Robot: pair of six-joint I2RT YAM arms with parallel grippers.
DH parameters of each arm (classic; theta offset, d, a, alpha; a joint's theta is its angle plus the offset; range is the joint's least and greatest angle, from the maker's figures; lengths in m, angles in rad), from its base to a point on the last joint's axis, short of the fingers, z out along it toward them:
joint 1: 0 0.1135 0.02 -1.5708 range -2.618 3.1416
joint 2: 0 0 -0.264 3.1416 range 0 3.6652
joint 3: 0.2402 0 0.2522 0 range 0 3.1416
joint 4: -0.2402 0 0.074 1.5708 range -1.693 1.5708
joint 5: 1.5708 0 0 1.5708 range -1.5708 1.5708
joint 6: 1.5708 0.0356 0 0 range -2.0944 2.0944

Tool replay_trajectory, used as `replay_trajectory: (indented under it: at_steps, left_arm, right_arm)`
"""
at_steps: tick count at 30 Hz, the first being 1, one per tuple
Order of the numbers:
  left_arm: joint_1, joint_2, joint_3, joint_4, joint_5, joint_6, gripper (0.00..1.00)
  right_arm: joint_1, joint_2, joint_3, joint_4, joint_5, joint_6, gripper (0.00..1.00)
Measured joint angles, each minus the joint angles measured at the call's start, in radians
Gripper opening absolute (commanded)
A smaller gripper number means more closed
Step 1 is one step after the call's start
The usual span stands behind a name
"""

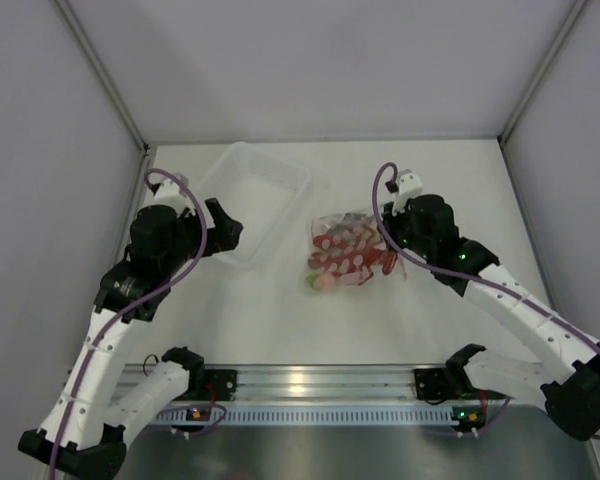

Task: Open the zip-top bag and remove the fake food
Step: Pick up the zipper food storage bag at the center of the board.

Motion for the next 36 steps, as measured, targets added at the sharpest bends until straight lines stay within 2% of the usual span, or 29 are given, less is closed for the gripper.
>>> replay_trajectory:
  at_steps: [8, 12, 15, 17, 22, 25, 31, 36]
  left_arm:
    - [0.000, 0.095, 0.175, 0.008, 0.061, 0.004, 0.98]
    - [0.000, 0.170, 0.256, 0.042, 0.155, 0.038, 0.98]
    - [0.000, 0.216, 0.258, 0.094, 0.249, 0.047, 0.98]
    - [0.000, 0.235, 0.231, 0.151, 0.300, 0.037, 0.98]
    - [-0.002, 0.219, -0.071, 0.554, 0.505, -0.061, 0.98]
    - [-0.036, 0.218, -0.225, 0.713, 0.566, -0.084, 0.98]
    - [-0.181, 0.221, -0.257, 0.882, 0.586, 0.004, 0.98]
    - [-0.208, 0.275, -0.233, 0.949, 0.670, 0.097, 0.98]
  right_arm:
    - [0.091, 0.009, 0.165, -0.125, -0.029, -0.209, 0.00]
    - [0.133, 0.025, 0.276, -0.195, -0.035, -0.306, 0.00]
    - [0.161, 0.028, 0.325, -0.224, -0.037, -0.374, 0.00]
    - [0.182, 0.028, 0.345, -0.246, -0.046, -0.410, 0.00]
    - [0.218, 0.025, 0.371, -0.298, -0.093, -0.467, 0.00]
    - [0.234, 0.012, 0.371, -0.324, -0.151, -0.487, 0.00]
    - [0.266, -0.018, 0.371, -0.359, -0.234, -0.513, 0.00]
    - [0.281, -0.025, 0.371, -0.371, -0.285, -0.520, 0.00]
